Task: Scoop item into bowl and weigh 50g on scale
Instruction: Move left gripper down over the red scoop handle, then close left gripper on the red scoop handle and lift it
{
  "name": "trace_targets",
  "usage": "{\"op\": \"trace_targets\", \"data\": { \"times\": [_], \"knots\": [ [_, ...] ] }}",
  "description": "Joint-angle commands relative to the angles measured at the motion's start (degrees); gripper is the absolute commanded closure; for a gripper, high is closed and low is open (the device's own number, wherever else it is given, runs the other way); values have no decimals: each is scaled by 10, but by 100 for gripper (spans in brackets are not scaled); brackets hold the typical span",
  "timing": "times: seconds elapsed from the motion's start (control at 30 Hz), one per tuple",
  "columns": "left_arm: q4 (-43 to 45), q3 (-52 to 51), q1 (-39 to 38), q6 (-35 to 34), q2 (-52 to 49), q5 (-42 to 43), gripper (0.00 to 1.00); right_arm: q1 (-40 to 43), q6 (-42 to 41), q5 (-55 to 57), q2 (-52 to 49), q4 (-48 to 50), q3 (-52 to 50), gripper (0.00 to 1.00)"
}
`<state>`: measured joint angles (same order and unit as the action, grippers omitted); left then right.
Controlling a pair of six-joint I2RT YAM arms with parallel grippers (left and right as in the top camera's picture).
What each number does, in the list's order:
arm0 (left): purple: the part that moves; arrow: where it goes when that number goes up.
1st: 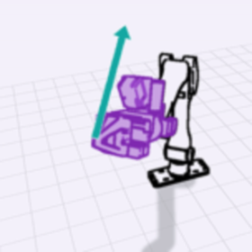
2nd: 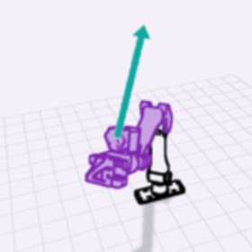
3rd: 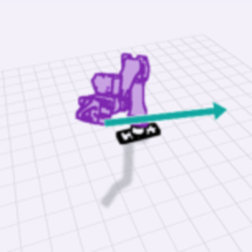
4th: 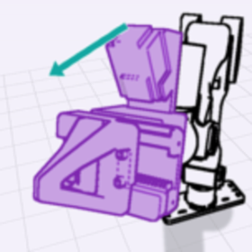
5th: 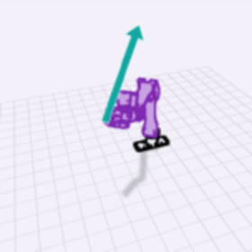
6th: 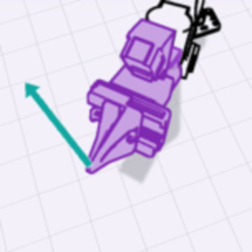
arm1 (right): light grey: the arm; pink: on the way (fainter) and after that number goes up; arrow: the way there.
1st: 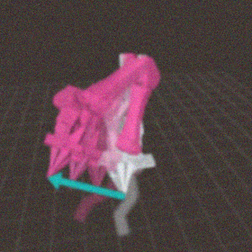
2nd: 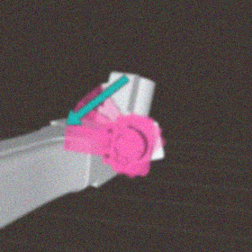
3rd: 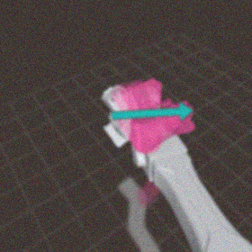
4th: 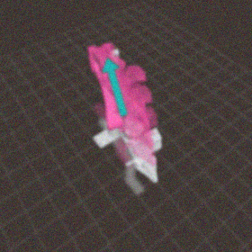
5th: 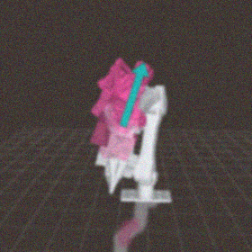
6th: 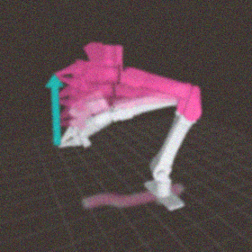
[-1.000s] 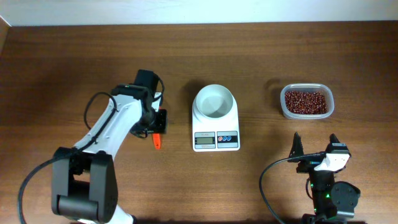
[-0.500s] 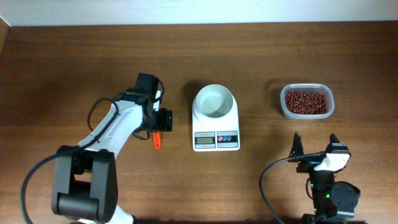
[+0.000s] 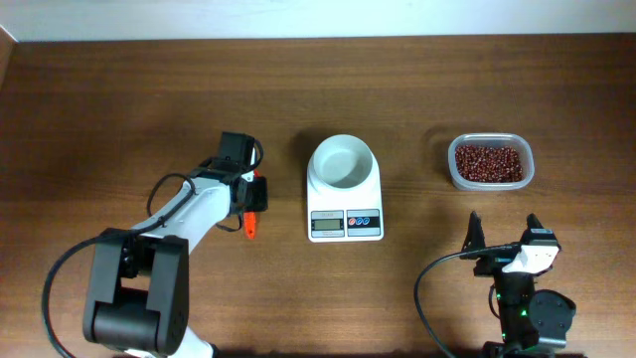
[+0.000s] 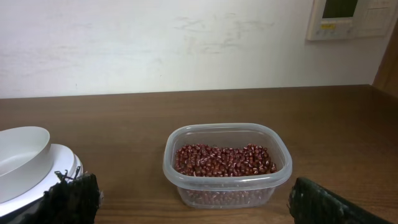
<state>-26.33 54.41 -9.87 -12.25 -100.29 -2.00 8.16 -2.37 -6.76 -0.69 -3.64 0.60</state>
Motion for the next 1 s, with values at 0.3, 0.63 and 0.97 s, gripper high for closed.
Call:
{"op": "trace_targets", "data": {
  "times": [0.3, 0.63, 0.97],
  "knots": [
    [5, -8, 2, -2, -4, -6, 23, 0, 3, -1, 3, -3, -3, 1],
    [-9, -8, 2, -2, -4, -6, 65, 0, 3, -1, 3, -3, -3, 1],
    [3, -8, 2, -2, -4, -6, 70, 0, 3, -1, 3, -3, -3, 1]
  ]
}}
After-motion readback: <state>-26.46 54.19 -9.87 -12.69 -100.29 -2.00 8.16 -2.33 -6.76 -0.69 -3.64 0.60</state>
